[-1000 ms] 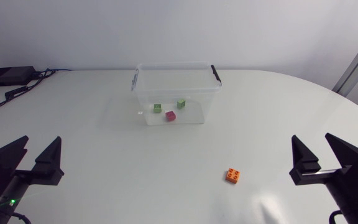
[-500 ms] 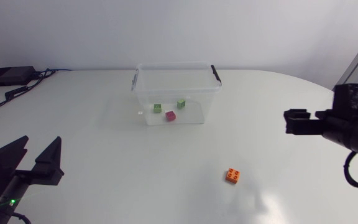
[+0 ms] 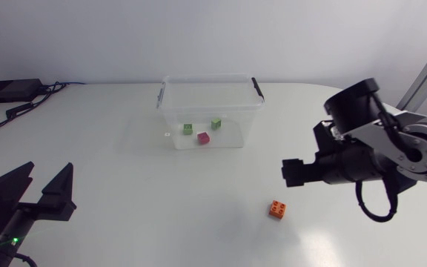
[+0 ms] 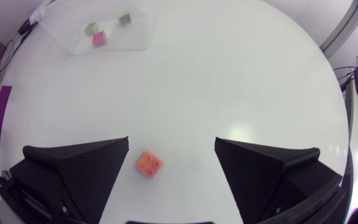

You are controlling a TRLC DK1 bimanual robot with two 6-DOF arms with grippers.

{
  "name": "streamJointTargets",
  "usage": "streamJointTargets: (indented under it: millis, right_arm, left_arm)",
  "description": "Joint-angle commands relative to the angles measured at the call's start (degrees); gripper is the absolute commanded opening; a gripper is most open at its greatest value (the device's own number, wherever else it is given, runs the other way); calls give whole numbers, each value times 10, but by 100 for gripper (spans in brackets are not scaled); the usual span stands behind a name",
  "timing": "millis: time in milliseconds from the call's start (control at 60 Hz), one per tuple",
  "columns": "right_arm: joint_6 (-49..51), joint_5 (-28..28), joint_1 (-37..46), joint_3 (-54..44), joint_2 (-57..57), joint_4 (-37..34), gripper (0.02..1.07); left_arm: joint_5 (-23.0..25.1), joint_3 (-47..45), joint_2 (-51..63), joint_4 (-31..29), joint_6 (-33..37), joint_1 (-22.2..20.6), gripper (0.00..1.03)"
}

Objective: Place the duplo bricks in the container

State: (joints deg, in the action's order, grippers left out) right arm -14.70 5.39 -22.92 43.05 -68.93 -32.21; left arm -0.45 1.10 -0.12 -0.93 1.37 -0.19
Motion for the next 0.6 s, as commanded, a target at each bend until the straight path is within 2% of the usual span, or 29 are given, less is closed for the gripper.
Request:
streamJointTargets:
  millis: [0,133,217,583]
  right_arm:
    - [-42,-1,-31,14,-43,-33,102]
    - [-68,-48,-42,31,-107,-70,102]
    - [-74,-49,-51,34,-130,-72,99]
    - [-92,-80,-35,72,-249,-99,99]
  left_arm:
    - [-2,-10,-6,4,4,0,99]
    - [-2,-10,-6,4,4,0,99]
    - [-2,-10,-6,4,4,0,99]
    - [-2,-10,-6,4,4,0,99]
